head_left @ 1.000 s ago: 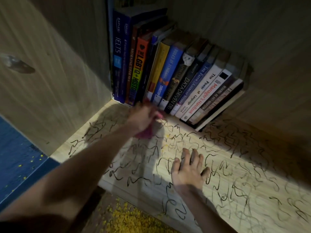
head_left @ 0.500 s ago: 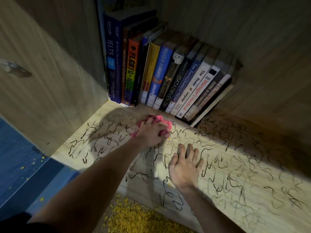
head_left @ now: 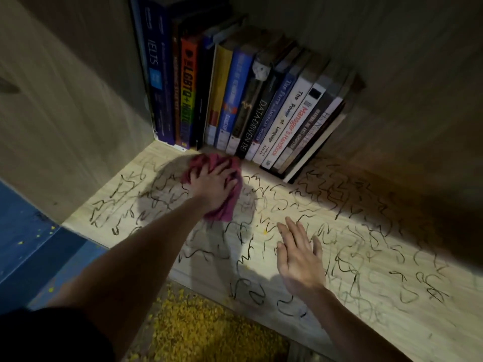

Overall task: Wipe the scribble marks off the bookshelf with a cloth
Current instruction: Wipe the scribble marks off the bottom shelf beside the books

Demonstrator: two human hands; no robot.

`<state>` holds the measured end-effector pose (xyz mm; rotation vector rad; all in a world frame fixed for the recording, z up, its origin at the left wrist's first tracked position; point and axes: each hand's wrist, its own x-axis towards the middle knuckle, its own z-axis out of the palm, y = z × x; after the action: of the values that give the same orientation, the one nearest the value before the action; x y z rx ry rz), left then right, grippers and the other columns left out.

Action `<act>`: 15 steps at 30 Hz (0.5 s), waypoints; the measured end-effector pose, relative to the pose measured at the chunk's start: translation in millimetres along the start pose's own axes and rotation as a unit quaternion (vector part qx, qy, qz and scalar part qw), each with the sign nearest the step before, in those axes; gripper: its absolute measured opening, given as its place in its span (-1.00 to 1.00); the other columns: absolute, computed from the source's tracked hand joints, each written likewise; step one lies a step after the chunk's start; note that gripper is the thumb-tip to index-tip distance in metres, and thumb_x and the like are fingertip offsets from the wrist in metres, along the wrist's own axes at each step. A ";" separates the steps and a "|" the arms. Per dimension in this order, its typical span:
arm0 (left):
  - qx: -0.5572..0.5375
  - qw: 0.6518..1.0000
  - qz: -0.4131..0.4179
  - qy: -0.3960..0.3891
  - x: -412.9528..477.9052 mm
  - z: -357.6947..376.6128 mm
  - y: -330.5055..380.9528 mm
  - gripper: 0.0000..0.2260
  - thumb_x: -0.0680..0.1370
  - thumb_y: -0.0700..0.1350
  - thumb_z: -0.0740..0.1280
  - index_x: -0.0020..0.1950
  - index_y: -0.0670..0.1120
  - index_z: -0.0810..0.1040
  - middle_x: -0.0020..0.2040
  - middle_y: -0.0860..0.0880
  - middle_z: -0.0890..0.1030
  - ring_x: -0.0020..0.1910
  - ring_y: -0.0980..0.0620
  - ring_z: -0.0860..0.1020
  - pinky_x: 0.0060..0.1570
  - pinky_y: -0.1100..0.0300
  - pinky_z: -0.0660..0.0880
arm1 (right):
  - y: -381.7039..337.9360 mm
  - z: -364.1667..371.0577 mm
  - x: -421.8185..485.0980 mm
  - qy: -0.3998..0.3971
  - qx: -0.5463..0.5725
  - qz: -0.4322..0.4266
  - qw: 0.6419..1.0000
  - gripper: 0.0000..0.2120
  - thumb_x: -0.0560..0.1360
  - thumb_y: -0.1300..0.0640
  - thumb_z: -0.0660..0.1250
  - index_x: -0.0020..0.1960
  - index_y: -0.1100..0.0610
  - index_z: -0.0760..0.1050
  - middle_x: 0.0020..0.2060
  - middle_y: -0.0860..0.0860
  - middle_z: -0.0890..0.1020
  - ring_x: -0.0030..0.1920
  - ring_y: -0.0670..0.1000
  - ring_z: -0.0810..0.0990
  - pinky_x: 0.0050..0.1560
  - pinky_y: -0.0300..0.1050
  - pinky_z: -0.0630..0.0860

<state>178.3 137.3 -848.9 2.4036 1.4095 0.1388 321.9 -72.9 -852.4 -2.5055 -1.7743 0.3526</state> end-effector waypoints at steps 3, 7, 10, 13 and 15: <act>0.000 0.999 0.038 -0.004 7.8 9.3 24.5 -0.58 0.65 0.16 0.00 0.50 0.14 0.24 0.55 0.15 0.14 0.49 -0.12 0.08 0.42 -0.10 -0.02 | 1.5 2.0 2.9 -0.010 0.004 0.005 1.000 -0.25 0.37 -0.19 -0.49 0.55 -0.13 -0.14 0.53 -0.20 -0.20 0.45 -0.23 -0.32 0.44 -0.03 -0.37; 0.030 0.985 0.154 -0.067 -7.3 12.2 35.6 -0.55 0.63 0.17 0.06 0.52 0.13 0.21 0.54 0.12 0.16 0.50 -0.10 0.07 0.44 -0.10 -0.04 | 6.1 4.2 6.5 -0.018 -0.015 0.011 1.000 -0.30 0.39 -0.18 -0.48 0.53 -0.14 -0.27 0.52 -0.20 -0.24 0.42 -0.24 -0.36 0.43 -0.03 -0.36; 0.066 0.957 0.249 -0.130 -37.7 13.0 24.0 -0.46 0.58 0.29 -0.05 0.53 0.15 0.15 0.55 0.15 0.13 0.51 -0.09 0.01 0.45 -0.08 -0.08 | 7.0 5.8 7.6 -0.014 -0.004 0.013 1.000 -0.31 0.40 -0.18 -0.45 0.53 -0.13 -0.29 0.53 -0.19 -0.21 0.42 -0.24 -0.34 0.44 -0.02 -0.35; 0.101 0.929 0.323 -0.152 -72.9 17.8 15.0 -0.28 0.42 0.37 -0.28 0.54 0.19 0.10 0.54 0.19 0.12 0.46 -0.07 0.09 0.42 -0.06 -0.06 | 6.5 5.2 8.3 -0.009 0.006 0.006 1.000 -0.28 0.40 -0.20 -0.45 0.55 -0.09 -0.21 0.54 -0.16 -0.16 0.49 -0.17 -0.27 0.46 0.02 -0.31; 0.060 0.915 0.379 -0.126 -98.0 23.7 12.2 -0.35 0.50 0.37 -0.19 0.49 0.17 0.27 0.49 0.18 0.26 0.34 -0.06 0.27 0.33 -0.16 0.12 | 6.5 4.6 7.8 -0.009 0.000 0.001 1.000 -0.26 0.40 -0.20 -0.46 0.56 -0.07 -0.19 0.54 -0.15 -0.15 0.52 -0.13 -0.23 0.46 0.04 -0.30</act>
<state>145.4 41.7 -857.8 2.8132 0.3287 -0.0718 329.3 -68.3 -859.2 -2.5124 -1.7777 0.3751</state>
